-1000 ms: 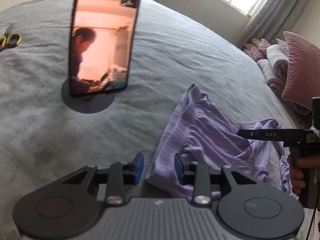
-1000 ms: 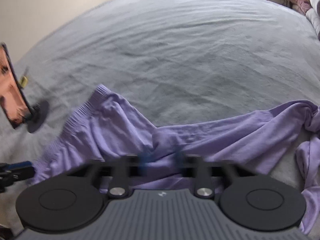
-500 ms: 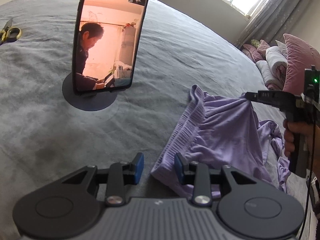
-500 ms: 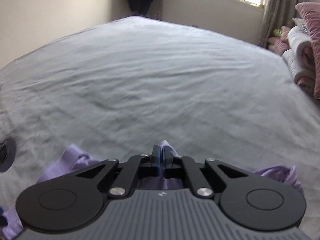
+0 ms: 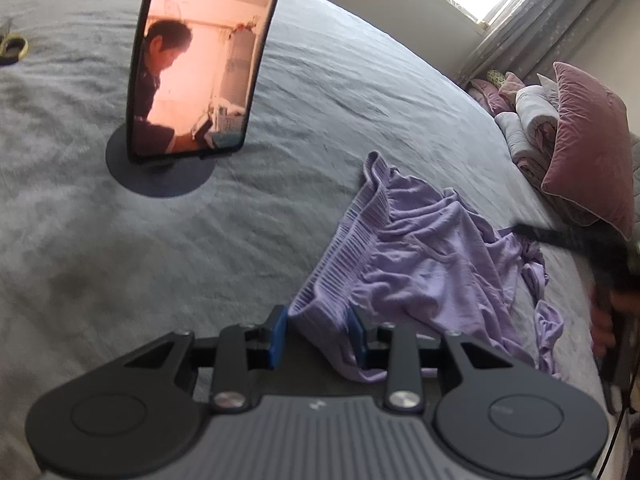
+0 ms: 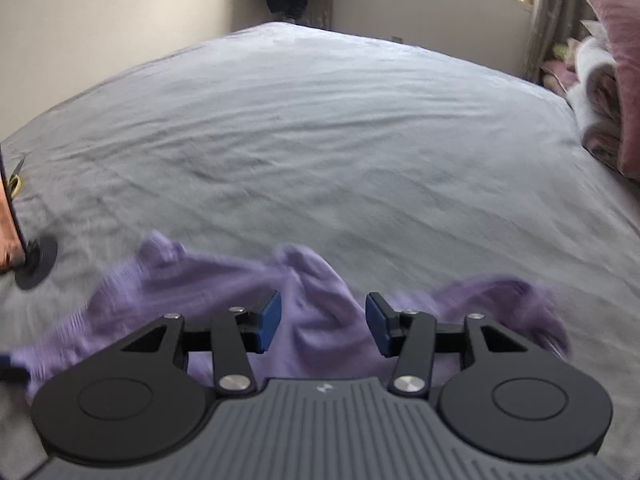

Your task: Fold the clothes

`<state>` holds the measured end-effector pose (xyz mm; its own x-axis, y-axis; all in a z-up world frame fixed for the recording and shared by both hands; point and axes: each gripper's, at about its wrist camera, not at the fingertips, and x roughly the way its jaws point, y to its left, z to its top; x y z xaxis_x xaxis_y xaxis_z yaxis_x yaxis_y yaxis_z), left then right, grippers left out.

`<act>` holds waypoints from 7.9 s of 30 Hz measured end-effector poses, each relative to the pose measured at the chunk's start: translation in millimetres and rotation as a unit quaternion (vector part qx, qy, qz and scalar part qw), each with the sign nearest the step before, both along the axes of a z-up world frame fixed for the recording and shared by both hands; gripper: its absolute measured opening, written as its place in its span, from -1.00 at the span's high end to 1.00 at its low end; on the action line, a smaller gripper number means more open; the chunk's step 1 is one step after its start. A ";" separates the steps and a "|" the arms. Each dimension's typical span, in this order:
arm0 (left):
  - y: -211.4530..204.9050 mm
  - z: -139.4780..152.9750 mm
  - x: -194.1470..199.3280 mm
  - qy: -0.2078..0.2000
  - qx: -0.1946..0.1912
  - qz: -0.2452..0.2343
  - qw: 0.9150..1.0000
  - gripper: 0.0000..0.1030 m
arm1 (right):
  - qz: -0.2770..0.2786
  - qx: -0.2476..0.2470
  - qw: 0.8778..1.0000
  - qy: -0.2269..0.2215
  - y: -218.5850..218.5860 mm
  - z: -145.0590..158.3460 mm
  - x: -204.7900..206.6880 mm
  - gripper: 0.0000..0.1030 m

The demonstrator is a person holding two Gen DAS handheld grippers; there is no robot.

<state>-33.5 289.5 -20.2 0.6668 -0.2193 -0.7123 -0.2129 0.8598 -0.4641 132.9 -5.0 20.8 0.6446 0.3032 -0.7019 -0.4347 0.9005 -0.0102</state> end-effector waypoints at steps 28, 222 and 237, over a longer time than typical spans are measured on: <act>-19.9 -3.4 -16.1 -0.030 0.006 0.068 0.997 0.89 | -0.215 0.156 0.962 0.064 -139.1 -23.4 -62.7 0.90; -293.3 2.5 -55.4 -0.155 0.162 -0.386 0.895 0.59 | -0.064 0.017 0.997 -0.035 -262.3 -43.4 -169.6 0.16; -214.2 -2.9 -59.4 -0.151 0.161 -0.293 0.930 0.51 | 0.060 0.073 0.995 -0.038 -158.5 -54.8 -150.9 0.16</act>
<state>-92.9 75.3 -23.1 0.6803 -0.4161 -0.6034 0.4349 0.8918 -0.1247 -18.0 -163.5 -34.0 0.6463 0.4764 -0.5961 -0.5426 0.8362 0.0799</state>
